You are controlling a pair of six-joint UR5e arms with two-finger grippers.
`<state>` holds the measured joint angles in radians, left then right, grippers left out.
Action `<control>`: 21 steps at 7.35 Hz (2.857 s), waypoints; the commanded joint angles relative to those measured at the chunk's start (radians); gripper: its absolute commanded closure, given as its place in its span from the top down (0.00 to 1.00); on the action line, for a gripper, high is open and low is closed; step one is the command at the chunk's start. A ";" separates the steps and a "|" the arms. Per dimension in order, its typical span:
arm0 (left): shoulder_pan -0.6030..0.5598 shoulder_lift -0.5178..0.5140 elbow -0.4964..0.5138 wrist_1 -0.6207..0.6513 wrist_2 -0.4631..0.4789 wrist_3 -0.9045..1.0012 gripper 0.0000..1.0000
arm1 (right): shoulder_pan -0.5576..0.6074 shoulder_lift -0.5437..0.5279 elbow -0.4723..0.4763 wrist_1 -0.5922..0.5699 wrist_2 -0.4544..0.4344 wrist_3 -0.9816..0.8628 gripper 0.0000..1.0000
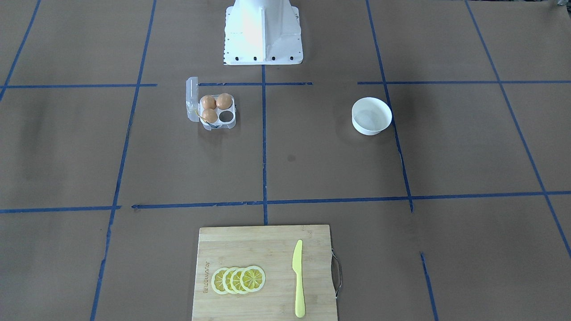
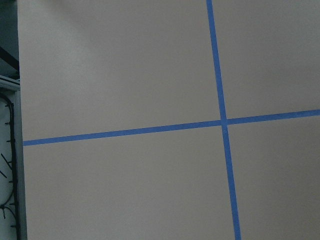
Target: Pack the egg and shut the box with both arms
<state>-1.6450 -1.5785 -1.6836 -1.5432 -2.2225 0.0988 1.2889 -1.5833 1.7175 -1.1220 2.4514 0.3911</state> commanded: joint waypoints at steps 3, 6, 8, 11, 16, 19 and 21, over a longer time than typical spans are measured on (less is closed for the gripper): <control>0.002 -0.006 -0.002 -0.008 -0.023 -0.001 1.00 | -0.248 -0.015 0.062 0.178 -0.026 0.408 0.05; 0.004 -0.011 -0.002 -0.009 -0.040 -0.001 1.00 | -0.528 -0.003 0.248 0.166 -0.155 0.720 0.10; 0.004 -0.012 -0.004 -0.009 -0.064 -0.001 1.00 | -0.687 0.047 0.281 0.162 -0.315 0.837 0.11; 0.004 -0.012 -0.007 -0.009 -0.068 -0.001 1.00 | -0.749 0.262 0.280 -0.007 -0.413 0.911 0.12; 0.004 -0.014 -0.010 -0.017 -0.068 0.006 1.00 | -0.639 0.258 0.281 -0.186 -0.401 0.786 0.18; 0.002 -0.002 -0.010 -0.020 -0.068 0.006 1.00 | -0.475 0.098 0.275 -0.236 -0.340 0.440 0.20; 0.004 -0.003 -0.011 -0.020 -0.068 0.006 1.00 | -0.296 -0.028 0.246 -0.237 -0.283 0.172 0.22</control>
<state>-1.6418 -1.5815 -1.6932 -1.5630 -2.2896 0.1043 0.8857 -1.5348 1.9839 -1.3573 2.1354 0.7300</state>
